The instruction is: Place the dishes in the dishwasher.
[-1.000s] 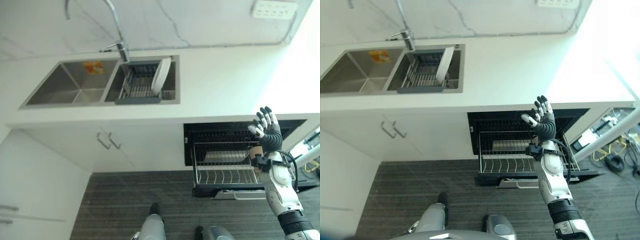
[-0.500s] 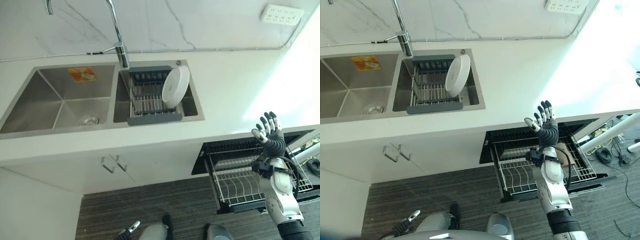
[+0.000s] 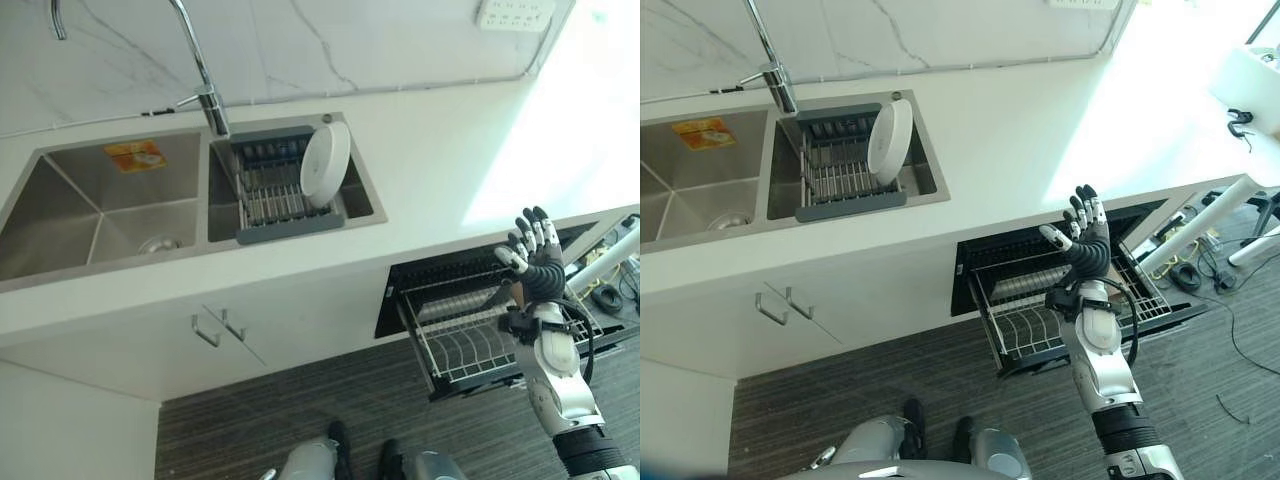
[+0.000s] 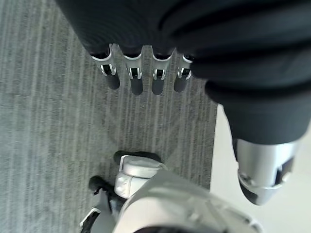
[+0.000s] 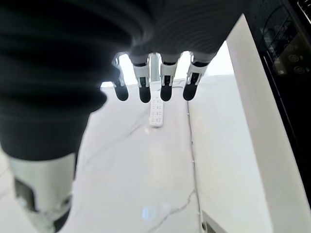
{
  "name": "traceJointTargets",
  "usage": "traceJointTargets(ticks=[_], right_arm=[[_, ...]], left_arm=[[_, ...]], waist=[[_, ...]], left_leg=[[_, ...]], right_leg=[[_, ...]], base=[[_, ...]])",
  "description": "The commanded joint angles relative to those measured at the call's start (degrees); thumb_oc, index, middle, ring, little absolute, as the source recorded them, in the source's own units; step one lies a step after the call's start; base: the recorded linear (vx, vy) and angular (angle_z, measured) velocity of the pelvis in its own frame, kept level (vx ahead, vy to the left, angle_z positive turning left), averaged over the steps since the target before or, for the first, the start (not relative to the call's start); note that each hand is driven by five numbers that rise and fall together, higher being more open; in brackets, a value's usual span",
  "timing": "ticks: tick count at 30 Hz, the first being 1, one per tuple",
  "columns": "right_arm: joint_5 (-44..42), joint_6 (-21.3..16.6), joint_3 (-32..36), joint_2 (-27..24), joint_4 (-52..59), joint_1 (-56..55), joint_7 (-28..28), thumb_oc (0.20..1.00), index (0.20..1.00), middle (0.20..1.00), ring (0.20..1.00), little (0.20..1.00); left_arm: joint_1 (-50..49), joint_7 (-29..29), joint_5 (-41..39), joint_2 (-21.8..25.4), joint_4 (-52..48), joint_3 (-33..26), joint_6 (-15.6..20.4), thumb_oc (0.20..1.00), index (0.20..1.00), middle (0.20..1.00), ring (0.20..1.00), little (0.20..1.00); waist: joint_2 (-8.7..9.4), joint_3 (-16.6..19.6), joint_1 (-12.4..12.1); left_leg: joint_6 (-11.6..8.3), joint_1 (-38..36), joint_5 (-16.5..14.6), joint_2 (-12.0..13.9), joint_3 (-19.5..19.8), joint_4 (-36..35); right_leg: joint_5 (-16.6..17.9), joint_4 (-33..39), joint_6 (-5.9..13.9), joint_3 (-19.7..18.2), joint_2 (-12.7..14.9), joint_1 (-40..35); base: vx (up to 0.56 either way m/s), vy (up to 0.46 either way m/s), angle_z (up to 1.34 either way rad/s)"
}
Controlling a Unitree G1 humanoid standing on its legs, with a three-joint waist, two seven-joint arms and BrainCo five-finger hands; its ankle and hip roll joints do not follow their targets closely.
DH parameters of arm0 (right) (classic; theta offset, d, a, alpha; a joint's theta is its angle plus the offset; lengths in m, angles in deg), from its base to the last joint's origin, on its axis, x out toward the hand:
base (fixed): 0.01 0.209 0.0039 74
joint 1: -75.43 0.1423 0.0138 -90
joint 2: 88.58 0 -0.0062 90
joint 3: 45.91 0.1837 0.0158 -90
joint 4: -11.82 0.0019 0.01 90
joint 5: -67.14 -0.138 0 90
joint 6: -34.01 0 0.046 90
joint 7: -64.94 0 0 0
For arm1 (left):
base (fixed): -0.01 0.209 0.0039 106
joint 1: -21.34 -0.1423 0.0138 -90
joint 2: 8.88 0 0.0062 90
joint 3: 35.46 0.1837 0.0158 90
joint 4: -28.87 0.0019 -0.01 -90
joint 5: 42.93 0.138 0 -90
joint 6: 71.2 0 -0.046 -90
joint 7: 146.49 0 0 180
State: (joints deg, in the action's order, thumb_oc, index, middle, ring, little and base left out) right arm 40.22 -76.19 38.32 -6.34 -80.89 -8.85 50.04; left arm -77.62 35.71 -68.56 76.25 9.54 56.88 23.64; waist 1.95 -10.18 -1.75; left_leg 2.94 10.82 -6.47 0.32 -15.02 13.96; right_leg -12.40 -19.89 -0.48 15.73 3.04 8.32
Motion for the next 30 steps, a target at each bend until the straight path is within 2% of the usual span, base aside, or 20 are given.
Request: traceJointTargets(ticks=[1, 2, 4, 6, 7, 8, 9, 11, 13, 16, 20, 30], right_arm=[[1.81, -3.60, 1.64, -2.63, 3.26, 3.07, 1.09, 1.000, 1.000, 1.000, 1.000, 1.000], [1.92, -3.70, 1.52, -2.96, 2.41, 3.61, 1.61, 1.000, 1.000, 1.000, 1.000, 1.000], [3.71, -3.98, 0.57, -2.70, 1.42, 5.19, 2.17, 1.000, 1.000, 1.000, 1.000, 1.000], [3.91, -3.59, -1.03, -2.96, 2.25, 7.03, 2.21, 1.000, 1.000, 1.000, 1.000, 1.000], [4.67, -2.95, -1.50, -3.18, 3.25, 7.66, 1.40, 1.000, 1.000, 1.000, 1.000, 1.000], [4.43, -2.74, -1.65, -3.63, 5.37, 7.12, 0.17, 1.000, 1.000, 1.000, 1.000, 1.000], [4.09, -3.04, -1.50, -3.68, 6.50, 6.43, -0.06, 1.000, 1.000, 1.000, 1.000, 1.000], [3.91, -3.52, -0.91, -3.44, 8.66, 4.90, 0.26, 1.000, 1.000, 1.000, 1.000, 1.000], [4.51, -3.57, -1.04, -3.30, 10.08, 4.37, -0.39, 1.000, 1.000, 1.000, 1.000, 1.000], [5.15, -3.57, -1.08, -2.87, 10.54, 4.87, -4.04, 1.000, 1.000, 1.000, 1.000, 1.000], [5.71, -2.82, -0.38, -2.64, 10.60, 5.59, -6.54, 1.000, 1.000, 1.000, 1.000, 1.000], [4.68, -2.76, 0.94, -3.29, 11.54, 6.66, -7.90, 1.000, 1.000, 1.000, 1.000, 1.000]], left_arm=[[2.55, -3.22, 2.88, -0.40, 1.24, 0.55, 0.77, 1.000, 1.000, 1.000, 1.000, 1.000], [2.47, -4.71, 3.20, -0.66, 1.16, 0.46, 0.45, 1.000, 1.000, 1.000, 1.000, 1.000], [2.05, -7.08, 4.45, -0.88, 1.53, -0.05, -0.06, 1.000, 1.000, 1.000, 1.000, 1.000], [2.15, -10.26, 2.97, -1.17, 3.17, -0.76, -0.29, 1.000, 1.000, 1.000, 1.000, 1.000], [2.80, -10.37, 3.09, -0.90, 3.76, -1.28, -1.25, 1.000, 1.000, 1.000, 1.000, 1.000], [3.84, -10.22, 5.60, -0.66, 4.82, -1.91, -2.40, 1.000, 1.000, 1.000, 1.000, 1.000], [3.95, -9.99, 6.75, -0.49, 5.06, -1.53, -2.29, 1.000, 1.000, 1.000, 1.000, 1.000], [4.07, -9.49, 8.03, -0.19, 5.18, -0.67, -2.27, 1.000, 1.000, 1.000, 1.000, 1.000], [3.88, -9.06, 4.89, 0.63, 5.26, -0.46, -3.00, 1.000, 1.000, 1.000, 1.000, 1.000], [3.59, -7.75, 6.42, 1.24, 6.04, -0.45, -2.87, 1.000, 1.000, 1.000, 1.000, 1.000], [2.94, -7.67, 5.84, 0.88, 6.28, 0.12, -2.14, 1.000, 1.000, 1.000, 1.000, 1.000], [1.03, -7.94, 7.60, 0.75, 6.05, 0.29, -0.99, 1.000, 1.000, 1.000, 1.000, 1.000]], waist=[[2.51, -1.50, -1.12], [2.91, -2.73, -1.98], [1.78, -2.81, -2.57], [0.67, -2.89, -3.08], [0.42, -2.56, -2.73], [0.05, -1.78, -2.02], [-0.10, -1.41, -1.69], [-0.36, -0.72, -1.57], [-0.52, 0.09, -1.91], [-0.39, 1.26, -2.55], [-0.17, 1.59, -2.99], [-0.46, 1.56, -4.05]], left_leg=[[-1.90, -5.04, -1.57, -3.50, 2.61, 3.23], [-3.03, -4.34, 1.52, -3.42, 4.11, 3.23], [-4.48, -1.10, 1.39, 0.45, 6.91, 3.23], [-6.84, 3.07, 5.22, 4.62, 13.53, 3.23], [-6.68, 3.31, 3.47, 5.47, 12.33, 3.23], [-7.26, 4.20, 2.92, 7.52, 9.82, 3.23], [-7.28, 4.09, 2.57, 7.88, 9.34, 3.23], [-6.87, 3.08, 0.91, 6.84, 9.70, 3.23], [-6.31, 1.71, -0.90, 5.14, 10.40, 3.23], [-5.55, 0.97, -2.13, 4.09, 10.37, 3.23], [-5.35, 1.20, -2.38, 3.91, 10.34, 3.23], [-5.96, 2.19, -1.96, 4.25, 11.12, 3.23]], right_leg=[[2.56, 2.70, 3.79, -2.37, 2.40, -3.80], [2.80, 2.70, 3.55, -3.27, 2.66, -4.79], [2.82, 2.70, 3.74, -3.94, 1.67, -5.15], [2.09, 2.70, 3.55, -6.17, 0.79, -5.85], [1.45, 2.70, 3.59, -5.51, 1.23, -6.21], [1.08, 2.70, 4.17, -3.76, 2.72, -6.54], [1.15, 2.70, 4.49, -3.06, 3.44, -6.60], [1.59, 2.70, 5.69, -2.24, 5.08, -6.40], [2.32, 2.70, 6.85, -1.60, 6.62, -5.91], [3.11, 2.70, 7.90, -0.58, 8.28, -4.70], [3.40, 2.70, 8.29, -0.65, 8.69, -3.35], [2.99, 2.70, 8.17, -0.32, 8.40, -2.36]], base=[[0.13, -0.015, 0.03], [0.13, 0.089, 0.06], [0.14, 0.209, -0.24], [0.17, 0.317, -0.46], [0.19, 0.409, -0.36], [0.16, 0.347, -0.30], [0.17, 0.323, -0.10], [0.15, 0.231, 0.27], [0.18, 0.207, -0.02], [0.12, 0.095, 0.22], [0.07, 0.011, 0.05], [0.01, -0.056, -0.03]])
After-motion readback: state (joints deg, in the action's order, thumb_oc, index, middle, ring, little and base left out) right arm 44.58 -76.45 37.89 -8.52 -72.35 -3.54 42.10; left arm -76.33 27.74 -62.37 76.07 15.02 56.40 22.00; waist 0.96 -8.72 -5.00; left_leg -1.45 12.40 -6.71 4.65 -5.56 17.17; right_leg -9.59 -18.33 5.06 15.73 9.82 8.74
